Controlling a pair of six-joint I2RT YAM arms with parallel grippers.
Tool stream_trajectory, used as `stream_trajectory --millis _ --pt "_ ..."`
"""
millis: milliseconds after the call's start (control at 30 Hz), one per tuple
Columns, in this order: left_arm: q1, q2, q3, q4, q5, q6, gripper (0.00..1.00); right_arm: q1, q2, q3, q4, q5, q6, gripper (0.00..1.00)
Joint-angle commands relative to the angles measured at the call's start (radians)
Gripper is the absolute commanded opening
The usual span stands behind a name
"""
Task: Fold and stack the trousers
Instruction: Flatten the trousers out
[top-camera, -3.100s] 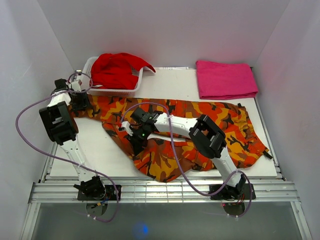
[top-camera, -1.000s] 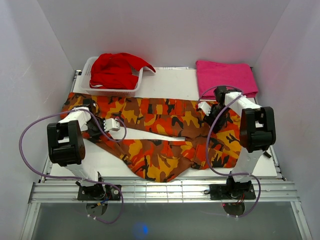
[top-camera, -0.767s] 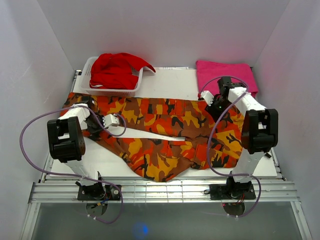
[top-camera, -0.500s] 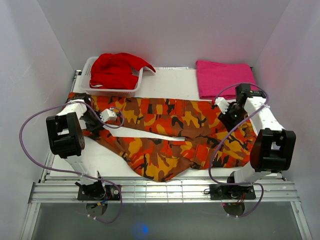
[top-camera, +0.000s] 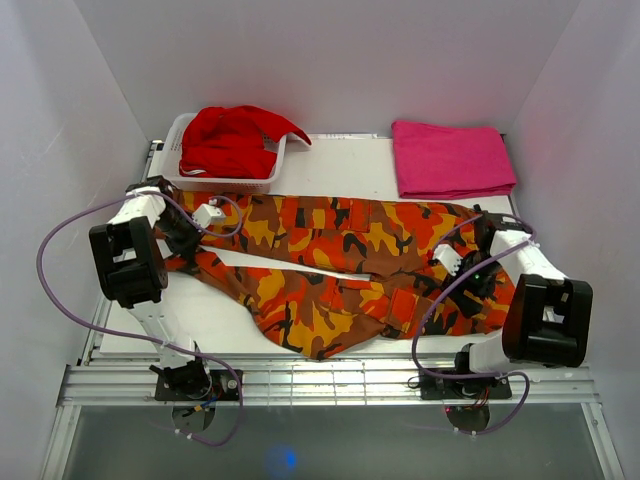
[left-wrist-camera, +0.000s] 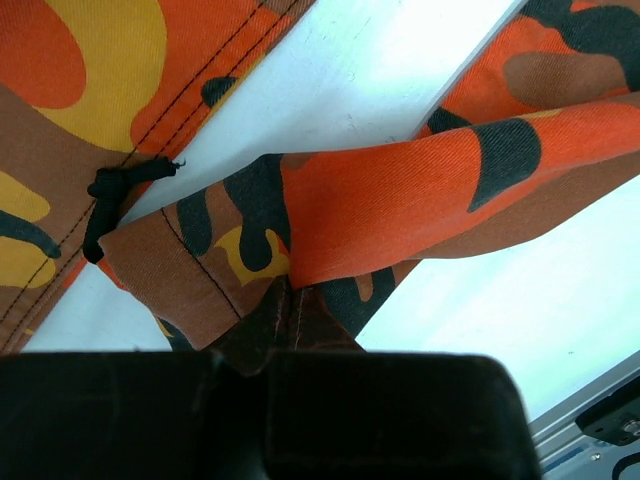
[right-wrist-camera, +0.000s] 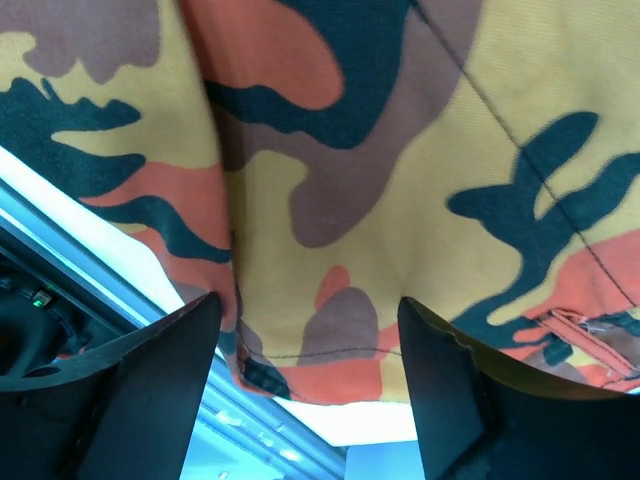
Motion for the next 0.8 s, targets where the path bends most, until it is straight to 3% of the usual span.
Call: stream_trajectory --millis 0,167,267,300,367,533,667,700,767 --pt "0.007 -0.020 0.007 -0.014 0.023 -0.014 0.00 -0.004 -0.071 -0.075 0.014 0.027 -0.206 0.77" --pt "0.026 -0.029 0.007 0.029 0.024 -0.032 0.01 -0.006 -0.135 -0.144 0.066 0.042 -0.251 0.76" --pt "0.039 -0.003 0.075 -0.016 0.058 -0.054 0.00 -0.006 -0.092 -0.133 0.140 0.045 -0.202 0.43" --pt "0.042 0.008 0.098 -0.040 0.068 -0.060 0.00 -0.007 -0.069 -0.118 0.150 0.047 -0.182 0.23" --pt "0.047 0.051 0.171 -0.109 0.098 -0.072 0.00 -0.010 -0.005 -0.034 0.146 0.033 -0.110 0.08" --pt "0.070 0.091 0.226 -0.184 0.115 -0.089 0.02 -0.041 0.095 0.210 0.008 -0.106 -0.055 0.08" --pt "0.084 0.045 0.130 -0.155 0.090 -0.063 0.16 -0.064 0.155 0.396 -0.118 -0.186 -0.042 0.08" --pt "0.084 0.034 0.108 -0.138 0.084 -0.059 0.26 -0.066 0.164 0.442 -0.153 -0.201 -0.039 0.08" --pt "0.085 0.004 0.070 -0.094 0.073 -0.051 0.32 -0.066 0.190 0.473 -0.178 -0.211 -0.038 0.08"
